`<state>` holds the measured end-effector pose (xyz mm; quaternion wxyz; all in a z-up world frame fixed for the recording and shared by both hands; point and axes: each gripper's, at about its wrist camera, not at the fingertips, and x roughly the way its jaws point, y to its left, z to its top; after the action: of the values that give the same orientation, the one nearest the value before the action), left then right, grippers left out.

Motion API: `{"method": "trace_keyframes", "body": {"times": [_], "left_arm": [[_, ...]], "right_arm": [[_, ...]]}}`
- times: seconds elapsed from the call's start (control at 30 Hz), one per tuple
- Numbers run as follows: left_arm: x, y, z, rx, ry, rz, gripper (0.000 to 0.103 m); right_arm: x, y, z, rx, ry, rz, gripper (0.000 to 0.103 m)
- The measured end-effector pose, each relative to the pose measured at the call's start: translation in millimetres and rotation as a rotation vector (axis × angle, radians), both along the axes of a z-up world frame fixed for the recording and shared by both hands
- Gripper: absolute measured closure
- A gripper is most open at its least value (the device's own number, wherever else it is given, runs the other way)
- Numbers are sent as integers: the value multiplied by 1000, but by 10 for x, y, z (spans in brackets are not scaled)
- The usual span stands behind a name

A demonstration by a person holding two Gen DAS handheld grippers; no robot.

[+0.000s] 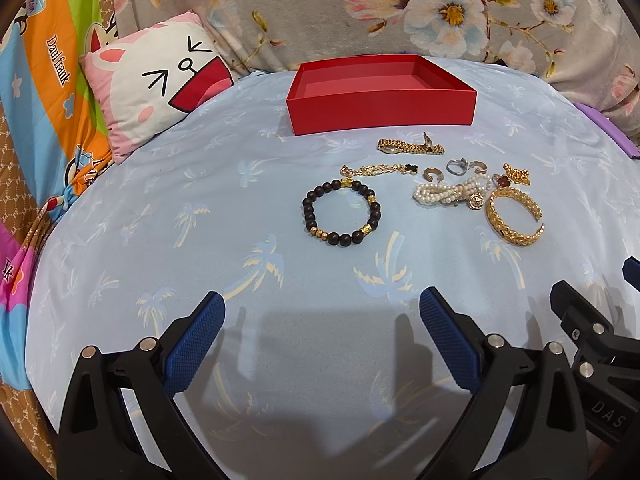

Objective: Organize jewelry

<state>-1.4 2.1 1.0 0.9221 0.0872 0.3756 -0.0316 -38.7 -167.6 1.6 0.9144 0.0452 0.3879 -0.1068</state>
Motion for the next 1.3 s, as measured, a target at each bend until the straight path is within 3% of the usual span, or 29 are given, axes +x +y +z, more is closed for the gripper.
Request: {"method": "trace_keyframes", "body": {"times": [1.3], "left_arm": [[9, -21, -8, 3, 0, -1, 8]], "right_arm": [[1, 12, 3, 3, 0, 0, 5]]}}
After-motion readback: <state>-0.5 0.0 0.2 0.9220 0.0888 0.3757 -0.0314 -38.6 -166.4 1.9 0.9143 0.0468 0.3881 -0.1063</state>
